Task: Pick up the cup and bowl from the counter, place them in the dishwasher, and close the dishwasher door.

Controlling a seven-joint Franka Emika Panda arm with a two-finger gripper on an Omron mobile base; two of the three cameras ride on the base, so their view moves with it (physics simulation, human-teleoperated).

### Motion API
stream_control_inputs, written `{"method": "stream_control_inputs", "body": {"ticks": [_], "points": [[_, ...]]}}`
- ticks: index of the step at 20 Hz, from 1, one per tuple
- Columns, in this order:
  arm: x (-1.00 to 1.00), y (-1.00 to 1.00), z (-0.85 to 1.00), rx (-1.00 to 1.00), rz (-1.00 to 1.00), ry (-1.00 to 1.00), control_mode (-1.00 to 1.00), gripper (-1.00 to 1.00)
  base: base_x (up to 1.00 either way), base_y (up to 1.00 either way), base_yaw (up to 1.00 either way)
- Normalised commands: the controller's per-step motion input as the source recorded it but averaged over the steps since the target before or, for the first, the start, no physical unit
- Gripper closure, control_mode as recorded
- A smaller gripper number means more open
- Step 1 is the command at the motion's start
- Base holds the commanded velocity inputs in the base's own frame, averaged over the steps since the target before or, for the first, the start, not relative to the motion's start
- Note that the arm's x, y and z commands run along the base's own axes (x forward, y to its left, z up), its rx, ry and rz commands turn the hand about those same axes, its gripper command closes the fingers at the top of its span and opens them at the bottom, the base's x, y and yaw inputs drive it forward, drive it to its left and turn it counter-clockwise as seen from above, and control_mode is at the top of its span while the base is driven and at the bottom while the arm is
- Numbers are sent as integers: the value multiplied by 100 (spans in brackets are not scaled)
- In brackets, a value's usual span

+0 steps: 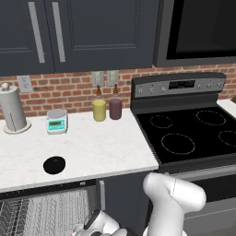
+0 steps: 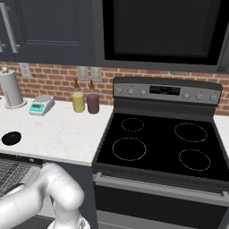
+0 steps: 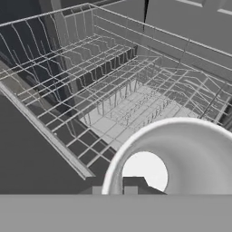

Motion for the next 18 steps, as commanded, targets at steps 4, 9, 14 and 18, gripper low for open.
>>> {"method": "stream_control_inputs", "body": {"ticks": [4, 9, 14, 18], "points": [[-15, 13, 0, 0, 0, 2, -100, -100, 0, 0, 0], [-38, 20, 1, 0, -3, 23, -100, -100, 0, 0, 0], [-51, 18, 2, 0, -10, 57, -100, -100, 0, 0, 0], [-52, 16, 15, 0, -11, 72, -100, -100, 0, 0, 0]]}}
